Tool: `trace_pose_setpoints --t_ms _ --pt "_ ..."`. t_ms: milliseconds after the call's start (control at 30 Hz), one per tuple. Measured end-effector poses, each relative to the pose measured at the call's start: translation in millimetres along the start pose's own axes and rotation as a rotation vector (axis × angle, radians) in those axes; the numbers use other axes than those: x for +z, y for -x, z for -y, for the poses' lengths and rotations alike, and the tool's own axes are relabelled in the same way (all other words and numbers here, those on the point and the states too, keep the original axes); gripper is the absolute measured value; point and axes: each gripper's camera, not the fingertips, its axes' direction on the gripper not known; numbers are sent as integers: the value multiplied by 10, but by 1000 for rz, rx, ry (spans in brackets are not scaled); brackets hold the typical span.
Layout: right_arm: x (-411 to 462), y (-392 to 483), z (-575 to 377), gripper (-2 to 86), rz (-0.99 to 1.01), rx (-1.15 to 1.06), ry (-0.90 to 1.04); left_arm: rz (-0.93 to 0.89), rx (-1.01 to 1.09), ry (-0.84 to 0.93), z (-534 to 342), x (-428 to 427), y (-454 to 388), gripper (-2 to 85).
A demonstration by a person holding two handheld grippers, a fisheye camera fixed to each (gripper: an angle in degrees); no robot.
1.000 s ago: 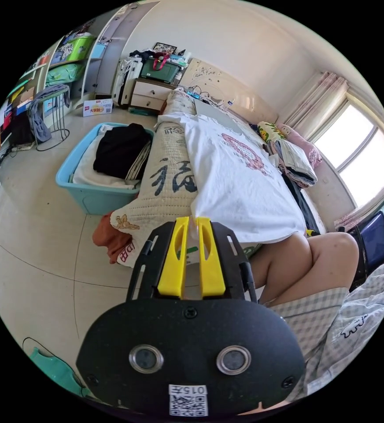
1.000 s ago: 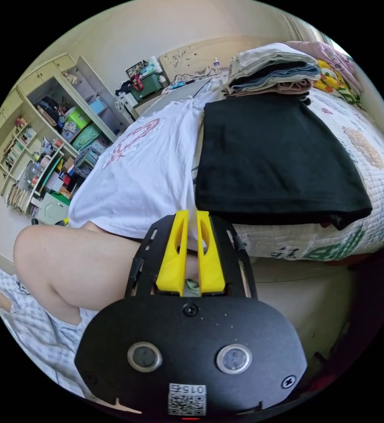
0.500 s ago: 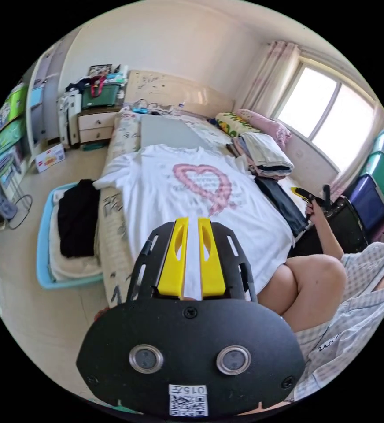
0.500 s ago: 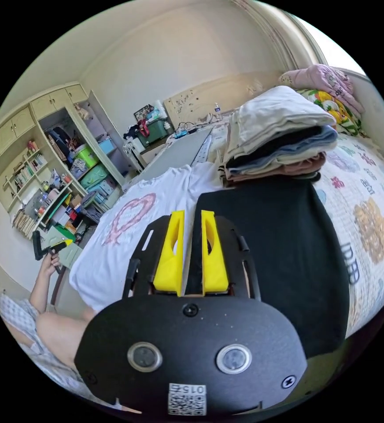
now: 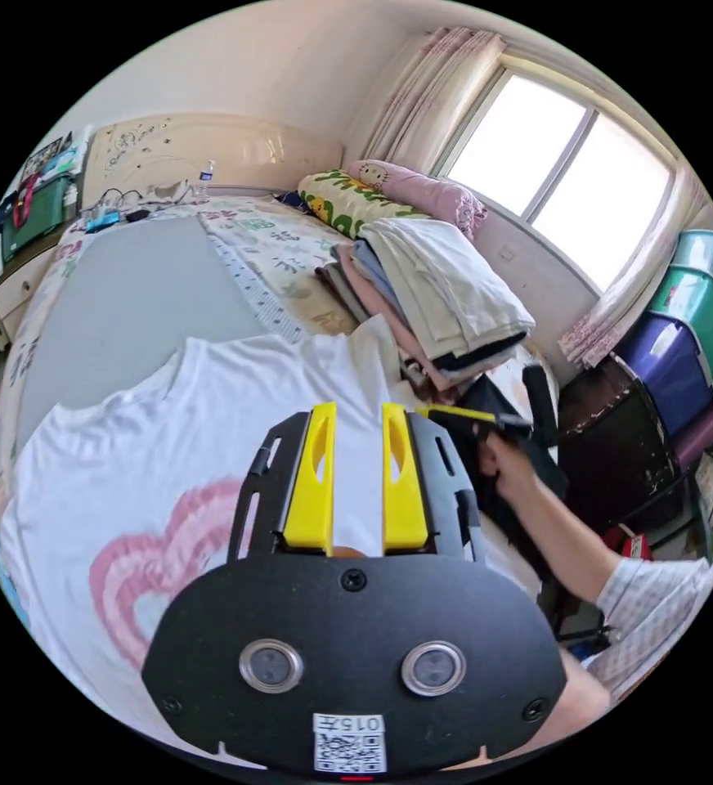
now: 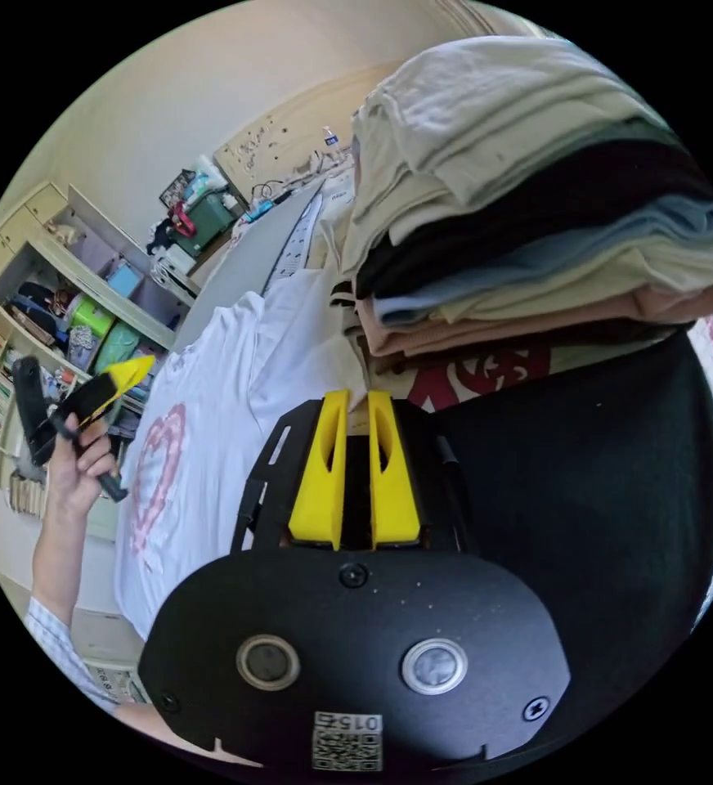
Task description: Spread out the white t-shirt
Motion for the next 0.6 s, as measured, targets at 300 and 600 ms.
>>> trace_pose_setpoints --t_ms 300,600 --pt "51 -9 -391 -5 302 -141 -205 227 -329 11 1081 1139 -214 82" --pt "154 359 -128 -6 323 -158 -238 -11 -336 43 1395 1316 -191 76"
